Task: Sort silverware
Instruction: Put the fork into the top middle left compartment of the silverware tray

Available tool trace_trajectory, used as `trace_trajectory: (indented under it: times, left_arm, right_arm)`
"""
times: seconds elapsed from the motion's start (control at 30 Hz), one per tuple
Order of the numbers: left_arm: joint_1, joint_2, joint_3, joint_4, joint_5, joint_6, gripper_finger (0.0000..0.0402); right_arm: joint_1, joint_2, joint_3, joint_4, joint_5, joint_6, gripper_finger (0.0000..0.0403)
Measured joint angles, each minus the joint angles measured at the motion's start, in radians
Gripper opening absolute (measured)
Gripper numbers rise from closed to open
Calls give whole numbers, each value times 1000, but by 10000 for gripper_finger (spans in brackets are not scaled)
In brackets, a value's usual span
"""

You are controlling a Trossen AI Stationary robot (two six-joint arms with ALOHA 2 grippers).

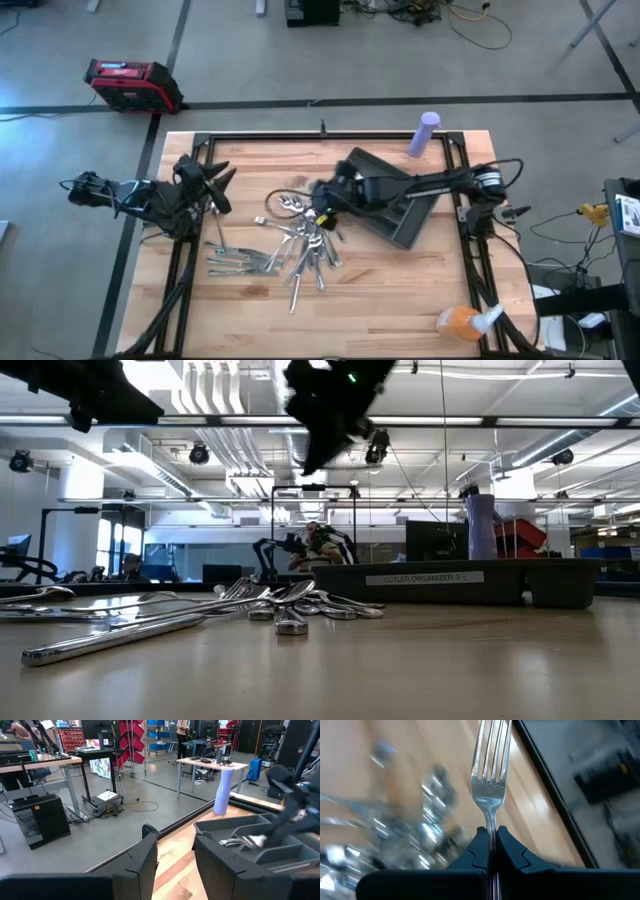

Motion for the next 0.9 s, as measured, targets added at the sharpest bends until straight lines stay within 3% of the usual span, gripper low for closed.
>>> trace_trajectory:
  times: [0.23, 0.47, 0.63, 0.9]
  left_arm:
    - [0, 16, -37, 46, 25, -14, 119]
    - [0, 20, -42, 68, 105, -14, 119]
    - [0, 20, -43, 64, 105, -14, 119]
    - [1, 20, -39, 66, 91, -6, 119]
  right_arm:
    - [-148, -204, -338, 36, -51, 24, 0]
    - [-381, -247, -575, 258, -385, 43, 0]
    - [-451, -238, -648, 339, -413, 16, 0]
    - [-473, -222, -703, 384, -444, -22, 0]
